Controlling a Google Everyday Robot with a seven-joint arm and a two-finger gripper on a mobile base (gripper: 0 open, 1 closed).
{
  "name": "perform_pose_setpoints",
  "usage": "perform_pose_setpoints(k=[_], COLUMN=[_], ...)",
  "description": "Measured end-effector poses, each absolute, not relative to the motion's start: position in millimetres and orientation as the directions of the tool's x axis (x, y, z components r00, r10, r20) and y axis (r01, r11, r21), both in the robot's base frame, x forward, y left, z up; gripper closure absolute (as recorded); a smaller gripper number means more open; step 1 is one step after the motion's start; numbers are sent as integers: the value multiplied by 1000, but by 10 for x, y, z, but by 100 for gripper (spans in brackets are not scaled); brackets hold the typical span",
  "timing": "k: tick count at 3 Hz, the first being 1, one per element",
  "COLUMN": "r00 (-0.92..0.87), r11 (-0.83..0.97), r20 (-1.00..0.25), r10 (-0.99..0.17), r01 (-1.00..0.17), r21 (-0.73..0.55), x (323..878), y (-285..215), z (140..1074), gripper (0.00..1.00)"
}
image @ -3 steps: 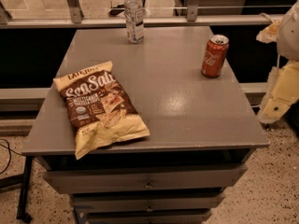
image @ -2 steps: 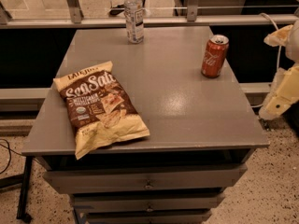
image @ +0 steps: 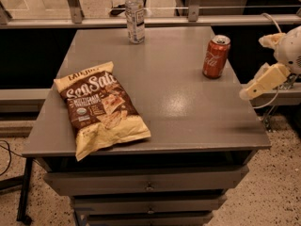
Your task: Pick coke can
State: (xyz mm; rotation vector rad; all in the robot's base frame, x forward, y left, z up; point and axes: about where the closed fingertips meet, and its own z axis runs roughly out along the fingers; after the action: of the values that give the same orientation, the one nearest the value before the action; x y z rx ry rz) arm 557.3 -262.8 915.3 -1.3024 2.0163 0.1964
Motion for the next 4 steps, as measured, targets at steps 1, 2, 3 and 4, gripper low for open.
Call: perform_pose_setpoints(k=[1, 2, 3, 4], r00=[-197, -159, -143, -147], r11=[536, 576, 592, 589], r20=[-776, -877, -936, -961], r10=[-599, -454, -322, -233], r01=[-818, -803, -802, -808], r21=[-207, -152, -80, -19], x=[6121, 6554, 6882, 7042], y=[-2568, -2500, -2378, -2254], z=[9063, 8979, 8906, 8840], gripper=[0, 0, 0, 17])
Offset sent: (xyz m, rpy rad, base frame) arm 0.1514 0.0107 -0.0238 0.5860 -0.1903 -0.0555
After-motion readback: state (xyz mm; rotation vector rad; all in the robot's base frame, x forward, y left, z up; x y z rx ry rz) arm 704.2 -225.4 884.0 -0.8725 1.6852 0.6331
